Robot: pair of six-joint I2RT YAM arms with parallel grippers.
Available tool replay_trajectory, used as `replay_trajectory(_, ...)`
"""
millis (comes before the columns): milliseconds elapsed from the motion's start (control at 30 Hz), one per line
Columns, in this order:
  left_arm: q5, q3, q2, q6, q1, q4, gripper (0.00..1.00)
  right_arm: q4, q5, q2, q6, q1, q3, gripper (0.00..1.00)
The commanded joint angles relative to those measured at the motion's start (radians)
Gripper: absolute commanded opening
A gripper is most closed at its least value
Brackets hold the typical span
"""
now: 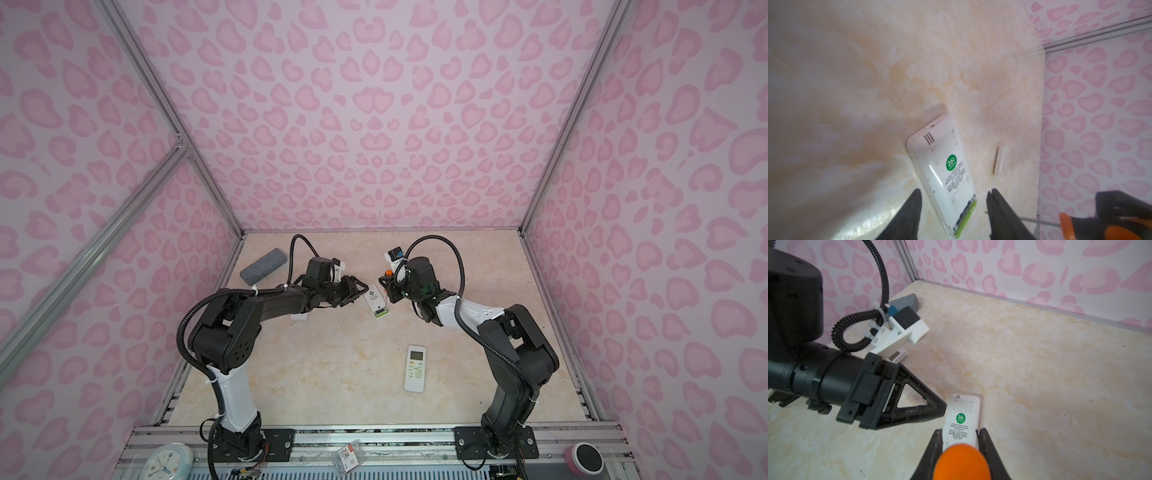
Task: Unload the batteries from the remote control
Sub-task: 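Grasp the remote with left gripper while right gripper brings screwdriver to batteries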
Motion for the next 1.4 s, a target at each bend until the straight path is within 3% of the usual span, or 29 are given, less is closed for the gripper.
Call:
replay_trajectory(0,0.018,0.033,0.034,0.008,-0.002,0.017,0.53,0.053,0.013,-0.009,-0.031,0.004,-0.021,0.0)
replay_trajectory(267,0.036,0.075,0.081,0.027,-0.004,0.011,0.48,0.072,0.029,0.007,-0.038,0.016,-0.026,0.0)
replay_trajectory(1367,0.049,0.068,0.089,0.042,-0.011,0.001,0.44,0.129,0.042,0.095,-0.053,0.031,0.01,0.0)
